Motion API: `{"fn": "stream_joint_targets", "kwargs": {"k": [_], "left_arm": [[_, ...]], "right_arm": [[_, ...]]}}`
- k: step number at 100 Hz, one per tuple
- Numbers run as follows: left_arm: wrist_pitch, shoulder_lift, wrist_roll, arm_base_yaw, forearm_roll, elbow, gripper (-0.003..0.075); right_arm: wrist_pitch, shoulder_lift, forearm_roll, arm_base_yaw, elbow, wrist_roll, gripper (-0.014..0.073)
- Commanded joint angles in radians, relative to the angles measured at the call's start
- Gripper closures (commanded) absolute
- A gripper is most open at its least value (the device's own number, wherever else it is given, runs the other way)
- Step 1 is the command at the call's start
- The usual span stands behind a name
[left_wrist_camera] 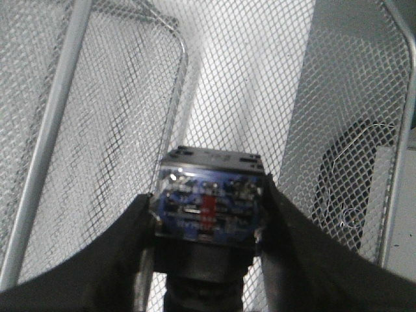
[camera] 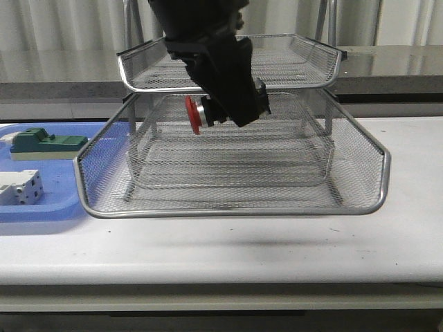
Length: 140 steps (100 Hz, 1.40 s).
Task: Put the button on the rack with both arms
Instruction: 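Lower the button into the mesh tray and open the left gripper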
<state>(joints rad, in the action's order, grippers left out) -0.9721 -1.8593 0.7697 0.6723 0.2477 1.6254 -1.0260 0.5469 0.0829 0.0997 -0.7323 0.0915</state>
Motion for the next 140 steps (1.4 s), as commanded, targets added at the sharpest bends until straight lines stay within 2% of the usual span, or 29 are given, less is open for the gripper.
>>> {"fn": "stream_joint_targets", "kwargs": {"k": [1,21,34,72,94,110,129,140], "left_arm": [[0.042,0.04,-0.017,0.009,0.025,0.028,0.0599],[0.034,0.018,-0.017,0.009,0.0,0.028,0.0351],[0.019,0.016,-0.017,0.009,-0.007,0.028,0.0288],[-0.002,0.021,-0.017,0.009,-0.007,0.051,0.0286],[0.004,0.094,-0.052,-0.018,-0.006,0.095,0.0289],[-0.009,0.166,-0.089,-0.098,-0.006,0.093,0.029],[-0.042,0.255,-0.155,-0.245,0.002,0.081,0.029],[-0.042,0.324,-0.179,-0.339,0.006,0.021,0.029]], "right_arm": [[0.053,0.003,0.014,-0.003,-0.034,-0.005,0.0664],[0.053,0.003,0.014,-0.003,-0.034,-0.005,0.0664],[0.053,0.003,0.014,-0.003,-0.034,-0.005,0.0664],[0.053,0.003,0.014,-0.003,-0.034,-0.005,0.0664],[0.053,0.003,0.014,-0.003,-0.034,-0.005,0.0664],[0.053,0.003,0.014,-0.003,-0.034,-0.005,0.0664],[0.053,0.003,0.014,-0.003,-0.034,-0.005,0.0664],[0.053,0.003,0.014,-0.003,-0.034,-0.005,0.0664]]}}
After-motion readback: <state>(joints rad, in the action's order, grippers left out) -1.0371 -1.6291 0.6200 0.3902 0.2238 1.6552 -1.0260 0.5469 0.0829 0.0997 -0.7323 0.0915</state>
